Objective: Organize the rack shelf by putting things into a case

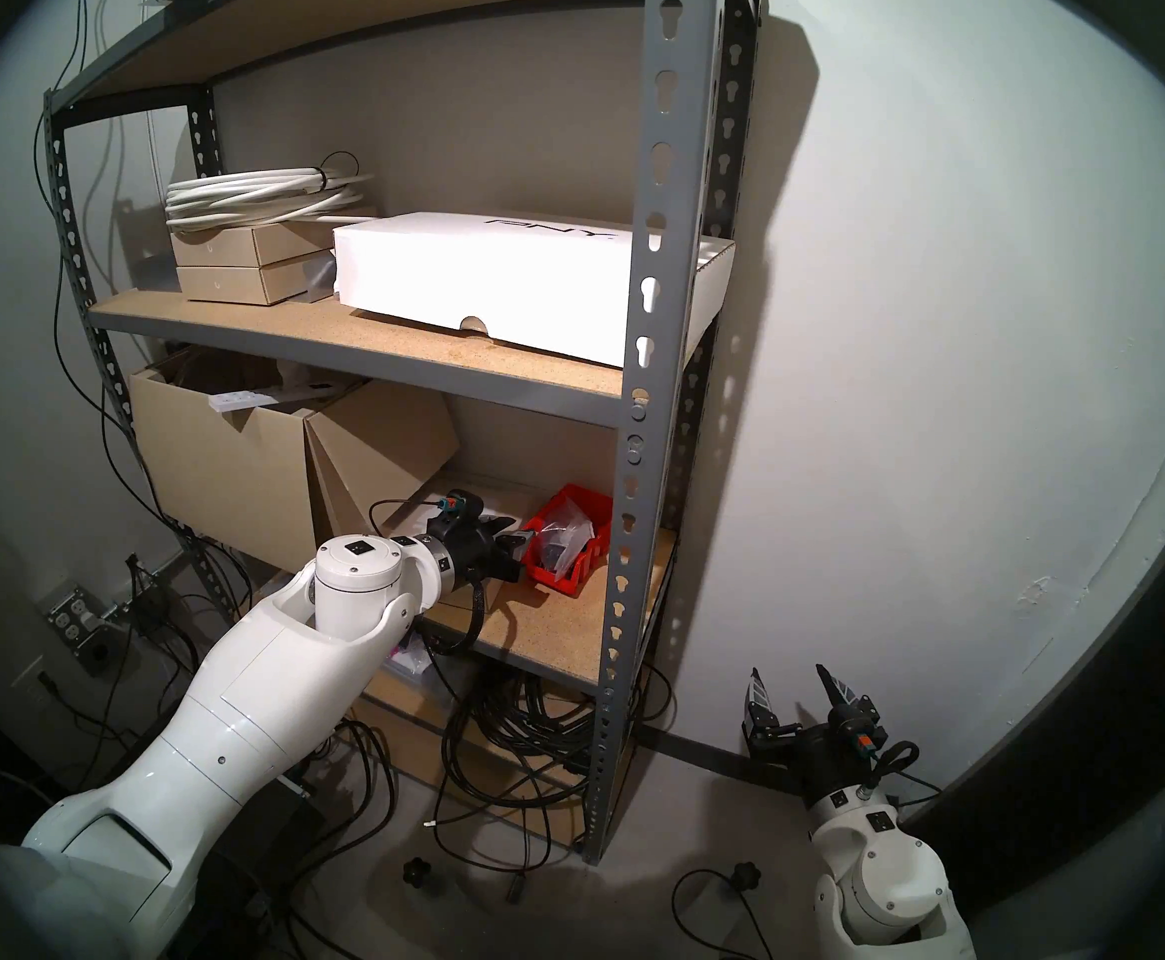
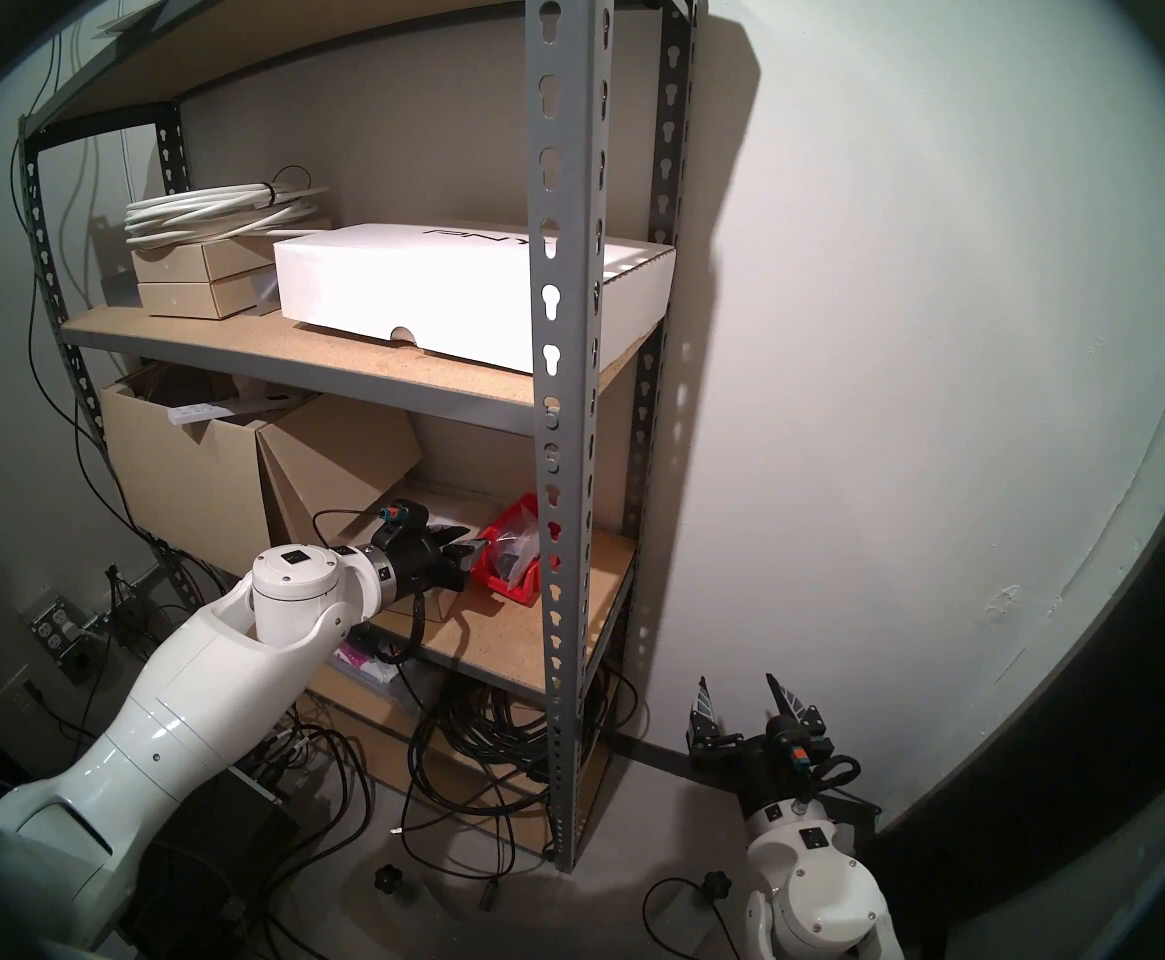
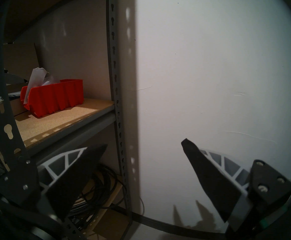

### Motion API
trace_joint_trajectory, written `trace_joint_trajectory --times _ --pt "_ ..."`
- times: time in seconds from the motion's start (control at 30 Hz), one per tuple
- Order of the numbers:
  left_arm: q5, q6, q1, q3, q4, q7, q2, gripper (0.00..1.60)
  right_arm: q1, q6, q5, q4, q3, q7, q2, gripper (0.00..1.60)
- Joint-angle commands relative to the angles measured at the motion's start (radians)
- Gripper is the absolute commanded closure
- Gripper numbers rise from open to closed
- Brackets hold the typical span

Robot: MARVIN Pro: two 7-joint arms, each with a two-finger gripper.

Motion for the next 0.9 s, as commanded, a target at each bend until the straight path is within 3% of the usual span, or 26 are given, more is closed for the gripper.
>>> trace_joint_trajectory --times 0.0,0.87 --pt "0.009 0.000 -0.043 0.004 0.009 -0.001 -0.019 0.65 0.001 -0.002 0.000 -0.021 0.000 0.000 0.000 0.00" --pt "0.064 0.069 -0.103 0.015 0.060 -0.019 -0.054 0.73 0.001 -0.003 0.000 -0.021 0.000 0.000 0.000 0.00"
